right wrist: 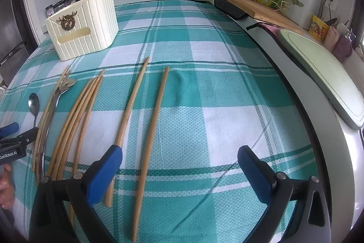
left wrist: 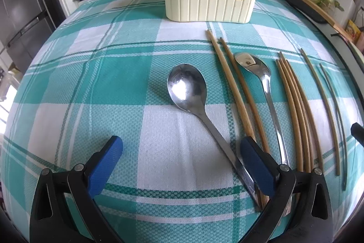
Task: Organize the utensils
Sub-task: 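Lower the left tool and grasp the steel spoon by its handle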
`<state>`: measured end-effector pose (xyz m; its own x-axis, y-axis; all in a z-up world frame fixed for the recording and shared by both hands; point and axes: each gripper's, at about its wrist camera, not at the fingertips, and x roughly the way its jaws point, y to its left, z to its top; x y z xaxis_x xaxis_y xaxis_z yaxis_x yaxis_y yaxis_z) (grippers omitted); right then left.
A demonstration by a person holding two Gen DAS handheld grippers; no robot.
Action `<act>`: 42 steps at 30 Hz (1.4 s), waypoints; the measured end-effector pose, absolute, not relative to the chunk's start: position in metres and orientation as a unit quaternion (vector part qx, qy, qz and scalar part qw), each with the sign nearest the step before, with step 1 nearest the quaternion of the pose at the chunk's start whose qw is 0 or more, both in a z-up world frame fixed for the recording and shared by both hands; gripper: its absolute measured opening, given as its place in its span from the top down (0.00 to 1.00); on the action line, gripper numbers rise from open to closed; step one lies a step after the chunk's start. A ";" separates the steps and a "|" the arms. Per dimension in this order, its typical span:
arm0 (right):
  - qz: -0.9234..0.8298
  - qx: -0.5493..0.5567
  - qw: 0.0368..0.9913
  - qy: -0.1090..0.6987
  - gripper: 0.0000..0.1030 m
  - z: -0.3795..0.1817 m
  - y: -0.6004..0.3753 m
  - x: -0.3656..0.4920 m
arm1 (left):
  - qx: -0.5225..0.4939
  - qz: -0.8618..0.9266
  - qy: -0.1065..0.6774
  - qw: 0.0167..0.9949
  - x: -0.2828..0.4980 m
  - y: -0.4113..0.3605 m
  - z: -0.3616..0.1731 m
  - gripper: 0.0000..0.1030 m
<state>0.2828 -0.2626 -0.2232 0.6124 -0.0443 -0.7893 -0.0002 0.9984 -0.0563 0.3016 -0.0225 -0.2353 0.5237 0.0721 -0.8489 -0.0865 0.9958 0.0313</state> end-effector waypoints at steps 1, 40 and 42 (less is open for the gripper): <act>-0.012 -0.029 0.898 0.439 0.00 -0.223 -0.263 0.285 | -0.005 0.044 0.487 0.872 0.301 -0.022 -0.235 0.00; 0.123 -0.103 0.809 0.565 0.46 -0.241 -0.252 0.343 | 0.048 -0.039 0.551 0.832 0.314 0.028 -0.232 0.03; 0.129 -0.105 0.809 0.564 0.53 -0.240 -0.248 0.354 | 0.058 -0.053 0.545 0.835 0.324 0.016 -0.230 0.09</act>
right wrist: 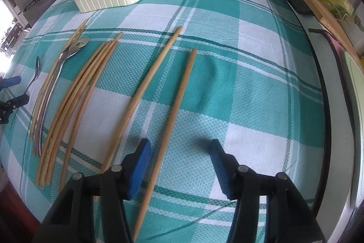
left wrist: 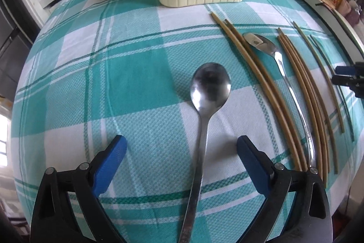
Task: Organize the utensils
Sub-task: 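Lower the left tool and grasp the steel spoon by its handle, then lift the spoon with the left tool and drop it into the cream holder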
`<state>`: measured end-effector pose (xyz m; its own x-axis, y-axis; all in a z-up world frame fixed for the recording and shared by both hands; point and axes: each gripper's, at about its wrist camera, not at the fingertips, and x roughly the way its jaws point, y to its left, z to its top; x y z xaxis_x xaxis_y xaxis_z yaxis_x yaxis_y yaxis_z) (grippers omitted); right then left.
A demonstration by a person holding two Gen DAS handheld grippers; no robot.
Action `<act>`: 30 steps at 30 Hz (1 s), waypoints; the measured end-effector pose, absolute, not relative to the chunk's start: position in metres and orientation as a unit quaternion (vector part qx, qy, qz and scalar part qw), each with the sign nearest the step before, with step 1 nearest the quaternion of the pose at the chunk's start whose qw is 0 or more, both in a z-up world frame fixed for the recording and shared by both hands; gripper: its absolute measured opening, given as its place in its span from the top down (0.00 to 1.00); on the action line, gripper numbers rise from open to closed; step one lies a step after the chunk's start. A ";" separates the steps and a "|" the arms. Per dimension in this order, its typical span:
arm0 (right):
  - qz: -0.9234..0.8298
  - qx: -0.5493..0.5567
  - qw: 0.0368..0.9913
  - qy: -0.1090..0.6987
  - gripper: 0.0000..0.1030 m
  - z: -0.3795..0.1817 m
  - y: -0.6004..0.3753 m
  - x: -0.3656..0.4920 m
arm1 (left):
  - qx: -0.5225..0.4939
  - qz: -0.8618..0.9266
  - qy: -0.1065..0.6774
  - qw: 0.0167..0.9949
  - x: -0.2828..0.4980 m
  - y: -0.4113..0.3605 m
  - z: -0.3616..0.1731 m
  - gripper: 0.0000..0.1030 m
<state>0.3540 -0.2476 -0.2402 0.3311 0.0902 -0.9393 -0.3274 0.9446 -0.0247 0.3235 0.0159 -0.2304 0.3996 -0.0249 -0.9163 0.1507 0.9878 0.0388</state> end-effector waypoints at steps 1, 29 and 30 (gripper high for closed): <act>0.131 -0.103 0.810 0.562 0.55 -0.239 -0.247 0.361 | 0.059 -0.057 0.544 0.835 0.329 0.012 -0.229 0.14; 0.187 0.020 0.920 0.344 0.94 -0.057 -0.234 0.309 | -0.061 -0.142 0.355 0.922 0.305 0.056 -0.058 0.67; 0.187 0.018 0.924 0.332 0.94 -0.050 -0.231 0.307 | -0.064 -0.147 0.350 0.923 0.307 0.057 -0.053 0.67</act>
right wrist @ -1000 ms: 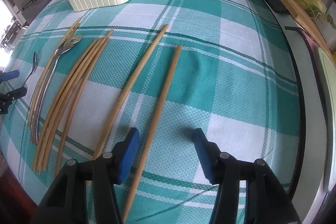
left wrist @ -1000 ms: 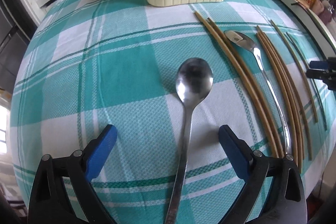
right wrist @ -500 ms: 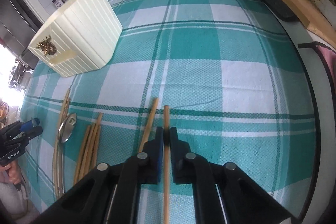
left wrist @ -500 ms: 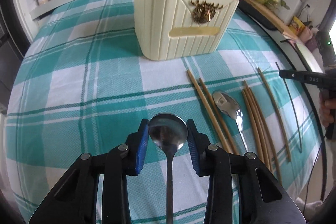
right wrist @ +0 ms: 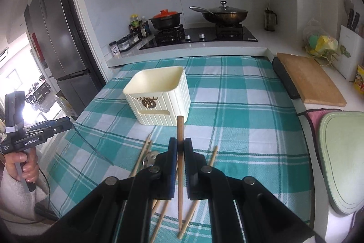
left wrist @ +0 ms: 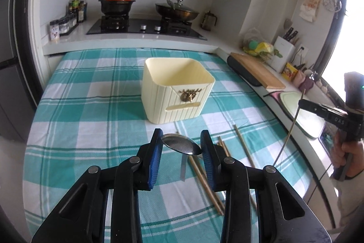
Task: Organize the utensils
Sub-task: 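Lift the spoon with the left tool and drop it into the cream holder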
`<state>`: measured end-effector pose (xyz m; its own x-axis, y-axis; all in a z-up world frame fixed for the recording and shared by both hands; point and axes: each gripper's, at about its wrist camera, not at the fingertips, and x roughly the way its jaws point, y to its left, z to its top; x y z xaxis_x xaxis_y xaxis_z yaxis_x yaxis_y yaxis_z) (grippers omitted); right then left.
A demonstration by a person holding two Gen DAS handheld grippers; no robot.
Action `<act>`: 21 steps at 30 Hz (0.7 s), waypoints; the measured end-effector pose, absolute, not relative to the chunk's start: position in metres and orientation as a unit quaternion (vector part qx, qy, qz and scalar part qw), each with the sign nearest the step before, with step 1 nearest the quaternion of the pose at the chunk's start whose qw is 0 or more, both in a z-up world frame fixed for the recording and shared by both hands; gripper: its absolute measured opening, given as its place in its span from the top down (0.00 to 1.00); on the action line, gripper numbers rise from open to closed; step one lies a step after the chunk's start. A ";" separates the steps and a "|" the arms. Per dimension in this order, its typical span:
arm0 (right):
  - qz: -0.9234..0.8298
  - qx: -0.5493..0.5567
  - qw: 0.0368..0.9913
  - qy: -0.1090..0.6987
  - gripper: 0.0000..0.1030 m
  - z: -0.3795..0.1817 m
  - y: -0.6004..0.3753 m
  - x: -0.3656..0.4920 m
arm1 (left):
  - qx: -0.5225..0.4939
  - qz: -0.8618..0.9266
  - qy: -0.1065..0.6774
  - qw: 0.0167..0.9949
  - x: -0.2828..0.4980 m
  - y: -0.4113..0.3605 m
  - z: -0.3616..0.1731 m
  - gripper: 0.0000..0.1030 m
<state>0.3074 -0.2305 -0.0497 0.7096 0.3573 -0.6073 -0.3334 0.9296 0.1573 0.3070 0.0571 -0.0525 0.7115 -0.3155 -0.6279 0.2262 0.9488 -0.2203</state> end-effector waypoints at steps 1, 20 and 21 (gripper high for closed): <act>0.187 0.015 0.929 0.318 0.94 -0.042 -0.227 0.308 | -0.067 -0.150 0.346 0.924 0.310 0.058 -0.046 0.68; 0.196 0.008 0.962 0.190 0.94 0.021 -0.114 0.490 | -0.124 -0.117 0.268 0.948 0.500 0.046 0.017 0.68; 0.198 0.005 0.955 0.220 0.94 0.008 -0.110 0.504 | -0.124 -0.116 0.288 0.943 0.512 0.043 0.005 0.68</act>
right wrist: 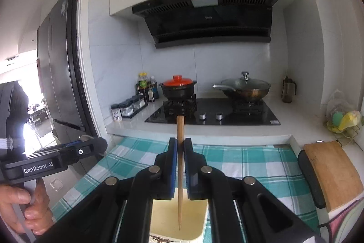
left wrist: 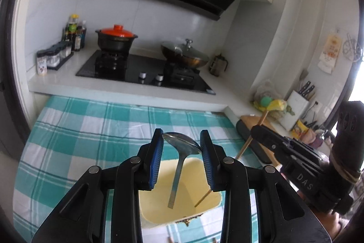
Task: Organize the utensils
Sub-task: 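Lift the spoon with the left tool and drop it into the cream holder, then move the open left tool back over the chopsticks and grasp one chopstick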
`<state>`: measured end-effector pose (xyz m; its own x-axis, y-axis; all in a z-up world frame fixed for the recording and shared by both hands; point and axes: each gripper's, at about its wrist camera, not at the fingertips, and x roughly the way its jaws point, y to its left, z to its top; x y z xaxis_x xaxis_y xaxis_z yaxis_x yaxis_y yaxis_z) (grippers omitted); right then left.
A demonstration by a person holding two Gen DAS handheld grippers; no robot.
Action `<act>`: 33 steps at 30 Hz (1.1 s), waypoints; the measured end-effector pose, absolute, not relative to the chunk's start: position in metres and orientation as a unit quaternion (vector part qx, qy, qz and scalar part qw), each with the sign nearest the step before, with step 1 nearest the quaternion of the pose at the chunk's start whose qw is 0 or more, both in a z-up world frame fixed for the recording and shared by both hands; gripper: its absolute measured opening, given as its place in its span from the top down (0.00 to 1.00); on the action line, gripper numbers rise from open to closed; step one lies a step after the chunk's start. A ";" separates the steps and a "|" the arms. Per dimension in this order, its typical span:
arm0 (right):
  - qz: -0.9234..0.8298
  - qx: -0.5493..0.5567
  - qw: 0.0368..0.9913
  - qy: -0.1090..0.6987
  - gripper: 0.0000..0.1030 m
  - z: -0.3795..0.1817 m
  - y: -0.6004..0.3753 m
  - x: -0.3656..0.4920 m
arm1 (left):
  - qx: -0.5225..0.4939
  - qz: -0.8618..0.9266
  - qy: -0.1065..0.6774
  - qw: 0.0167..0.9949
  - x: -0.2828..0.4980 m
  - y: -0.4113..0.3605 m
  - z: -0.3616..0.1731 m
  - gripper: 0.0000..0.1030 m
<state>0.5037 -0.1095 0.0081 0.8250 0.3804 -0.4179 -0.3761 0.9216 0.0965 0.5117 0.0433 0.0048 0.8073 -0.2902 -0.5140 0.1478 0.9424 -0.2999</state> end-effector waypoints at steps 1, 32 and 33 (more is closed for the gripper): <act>0.197 0.005 0.948 0.250 0.94 -0.004 -0.106 0.518 | -0.122 -0.116 0.307 0.937 0.521 0.040 -0.008 0.68; 0.171 -0.078 0.913 0.363 0.43 -0.110 -0.195 0.357 | -0.012 -0.033 0.467 0.884 0.342 0.076 -0.169 0.04; 0.155 -0.079 0.915 0.363 0.37 -0.122 -0.204 0.341 | -0.018 -0.024 0.473 0.881 0.331 0.078 -0.183 0.04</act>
